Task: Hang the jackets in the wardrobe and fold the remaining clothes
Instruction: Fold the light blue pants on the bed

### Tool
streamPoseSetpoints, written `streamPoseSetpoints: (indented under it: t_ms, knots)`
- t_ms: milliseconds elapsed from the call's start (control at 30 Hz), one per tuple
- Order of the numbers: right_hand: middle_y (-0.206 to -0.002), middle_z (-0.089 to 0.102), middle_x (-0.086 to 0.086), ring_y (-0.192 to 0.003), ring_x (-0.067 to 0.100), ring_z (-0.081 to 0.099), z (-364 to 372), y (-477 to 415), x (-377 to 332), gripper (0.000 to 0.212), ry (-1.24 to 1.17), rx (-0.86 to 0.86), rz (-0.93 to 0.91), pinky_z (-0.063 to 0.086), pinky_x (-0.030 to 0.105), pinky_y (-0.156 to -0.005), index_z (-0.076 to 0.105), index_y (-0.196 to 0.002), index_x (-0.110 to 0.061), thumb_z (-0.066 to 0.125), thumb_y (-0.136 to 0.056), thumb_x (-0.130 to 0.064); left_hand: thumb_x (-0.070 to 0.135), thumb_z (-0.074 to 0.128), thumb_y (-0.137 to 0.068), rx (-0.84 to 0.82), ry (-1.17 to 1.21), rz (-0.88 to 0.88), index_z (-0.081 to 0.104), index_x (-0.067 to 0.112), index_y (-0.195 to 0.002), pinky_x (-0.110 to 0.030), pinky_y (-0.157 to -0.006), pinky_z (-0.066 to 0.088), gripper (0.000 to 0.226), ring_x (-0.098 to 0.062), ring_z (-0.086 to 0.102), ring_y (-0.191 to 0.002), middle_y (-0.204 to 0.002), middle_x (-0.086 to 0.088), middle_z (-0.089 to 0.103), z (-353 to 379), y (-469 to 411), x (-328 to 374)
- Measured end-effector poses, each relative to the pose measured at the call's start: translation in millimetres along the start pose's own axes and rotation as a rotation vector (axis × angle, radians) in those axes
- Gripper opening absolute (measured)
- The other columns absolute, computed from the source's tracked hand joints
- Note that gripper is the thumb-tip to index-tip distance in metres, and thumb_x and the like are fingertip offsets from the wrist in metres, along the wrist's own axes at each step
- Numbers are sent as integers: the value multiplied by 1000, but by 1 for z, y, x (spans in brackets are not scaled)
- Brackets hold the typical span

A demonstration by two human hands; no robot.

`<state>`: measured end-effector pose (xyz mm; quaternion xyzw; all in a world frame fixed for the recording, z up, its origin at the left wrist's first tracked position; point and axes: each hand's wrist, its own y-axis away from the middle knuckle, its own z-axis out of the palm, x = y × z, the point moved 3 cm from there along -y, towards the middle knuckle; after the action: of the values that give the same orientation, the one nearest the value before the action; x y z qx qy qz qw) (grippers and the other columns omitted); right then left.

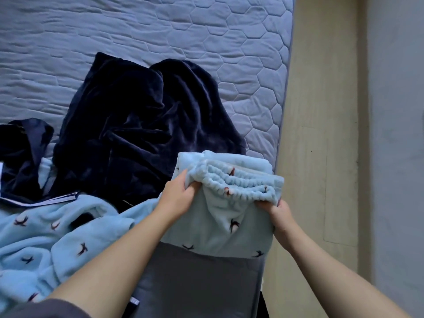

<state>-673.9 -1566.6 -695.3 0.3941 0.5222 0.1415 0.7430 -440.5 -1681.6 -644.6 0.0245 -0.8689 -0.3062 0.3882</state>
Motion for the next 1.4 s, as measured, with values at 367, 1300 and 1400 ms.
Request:
streamPoseSetpoints:
  t_ms: [367,1300,1400]
  knots:
    - [-127,55,2,-112,16,57,12,-50,5,63,221,263,-67,48,37,-97,45,-126,-22,81,-75,-29,29,55,-86,326,-171,-261,48,21,-97,-42,-87,44,16,-23,53,-98,-106,0,54,11,-39,-18]
    - [-107,67,9,-81,7,68,15,132,129,47,287,110,40,50,17,-64,53,-118,-15,75,-81,-33,56,71,-72,87,312,-437,48,13,-123,-30,-81,46,71,-18,61,-101,-112,0,63,5,169,-166]
    - [-135,51,15,-115,24,53,17,153,171,53,484,478,-43,41,32,-96,38,-139,-10,60,-91,-15,24,53,-94,418,117,-485,37,5,-134,-42,-98,41,47,-32,51,-116,-129,-15,52,14,189,-193]
